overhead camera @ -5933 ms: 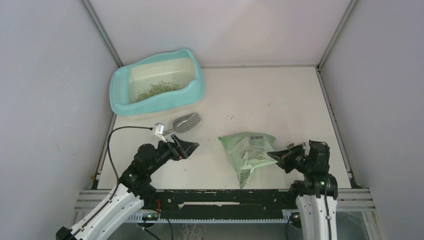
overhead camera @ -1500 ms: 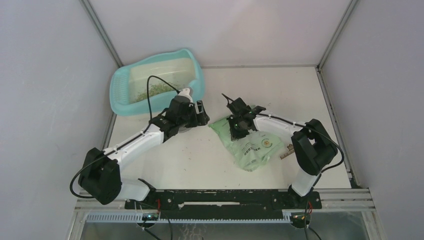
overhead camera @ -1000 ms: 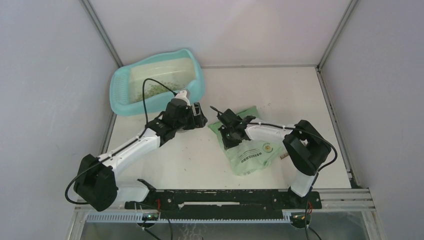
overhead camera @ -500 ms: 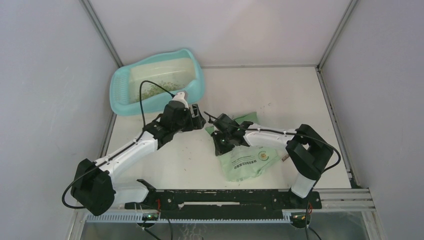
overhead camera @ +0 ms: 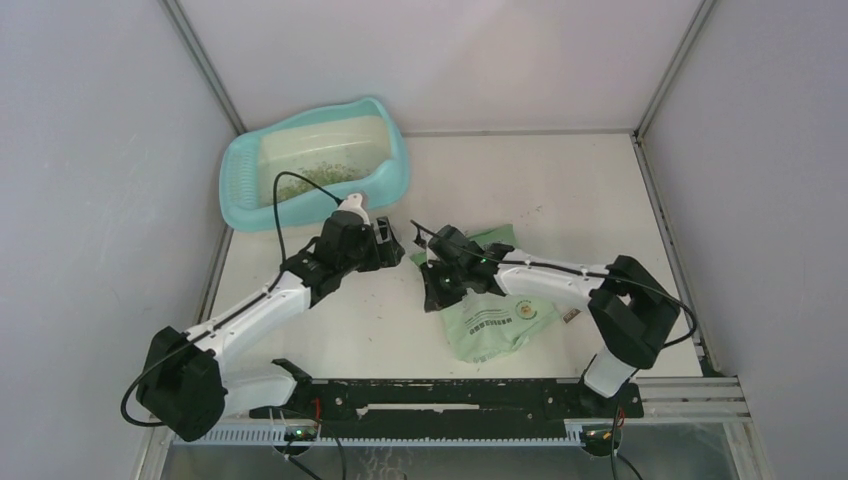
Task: Fill the litter box with clean litter
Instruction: Close the cat litter bag at the center of the board.
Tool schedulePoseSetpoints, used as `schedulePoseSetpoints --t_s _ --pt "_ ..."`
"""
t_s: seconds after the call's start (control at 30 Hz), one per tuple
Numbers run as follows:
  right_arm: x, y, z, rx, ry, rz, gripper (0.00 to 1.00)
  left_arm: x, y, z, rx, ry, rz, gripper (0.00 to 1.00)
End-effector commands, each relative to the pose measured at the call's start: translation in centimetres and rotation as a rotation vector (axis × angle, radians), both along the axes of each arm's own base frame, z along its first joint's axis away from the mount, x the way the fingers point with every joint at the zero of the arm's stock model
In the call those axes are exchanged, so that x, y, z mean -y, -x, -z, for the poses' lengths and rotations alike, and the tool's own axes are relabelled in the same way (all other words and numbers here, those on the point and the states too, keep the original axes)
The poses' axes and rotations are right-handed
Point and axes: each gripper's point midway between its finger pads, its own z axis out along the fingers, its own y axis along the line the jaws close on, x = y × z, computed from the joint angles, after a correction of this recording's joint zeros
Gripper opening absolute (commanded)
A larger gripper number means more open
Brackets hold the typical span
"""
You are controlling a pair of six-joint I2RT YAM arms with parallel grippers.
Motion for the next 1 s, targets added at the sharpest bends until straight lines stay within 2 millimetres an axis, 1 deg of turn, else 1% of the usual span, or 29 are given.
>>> schedulePoseSetpoints --t_s 0.0,0.03,0.13,0.23,0.33,0.43,0.57,0.77,0.97 --pt "0.4 -2.2 -4.4 0.100 -0.076 0.081 0.11 -0.7 -0.4 -1.6 0.057 0.036 -0.033 0.80" --pt "0.9 -2.7 -4.7 0.115 -0.071 0.103 0.11 -0.7 -0.5 -1.6 0.057 0.034 -0.032 0.80" --pt "2.1 -4.0 -4.4 0.131 -0.037 0.162 0.12 -0.7 -0.5 -1.5 0.054 0.035 -0.030 0.80" --pt "3.2 -4.9 -3.3 0.123 0.006 0.202 0.13 -0.7 -0.5 -1.4 0.053 0.040 -0.028 0.80" --pt "3.5 -5.5 -1.8 0.114 0.044 0.223 0.13 -0.6 -0.5 -1.4 0.053 0.041 -0.024 0.80" --pt "3.4 -6.1 -0.4 0.098 0.057 0.233 0.13 -0.6 -0.4 -1.4 0.053 0.041 -0.023 0.80" --pt "2.5 -6.1 1.2 0.064 0.063 0.216 0.13 -0.8 -0.4 -1.3 0.052 0.040 -0.024 0.80" --pt "0.4 -4.7 2.4 0.037 0.051 0.145 0.13 -1.1 -0.3 -1.0 0.048 0.039 -0.027 0.80" --pt "-0.6 -3.4 2.7 0.044 0.054 0.097 0.13 -1.2 -0.1 -0.9 0.047 0.041 -0.029 0.80"
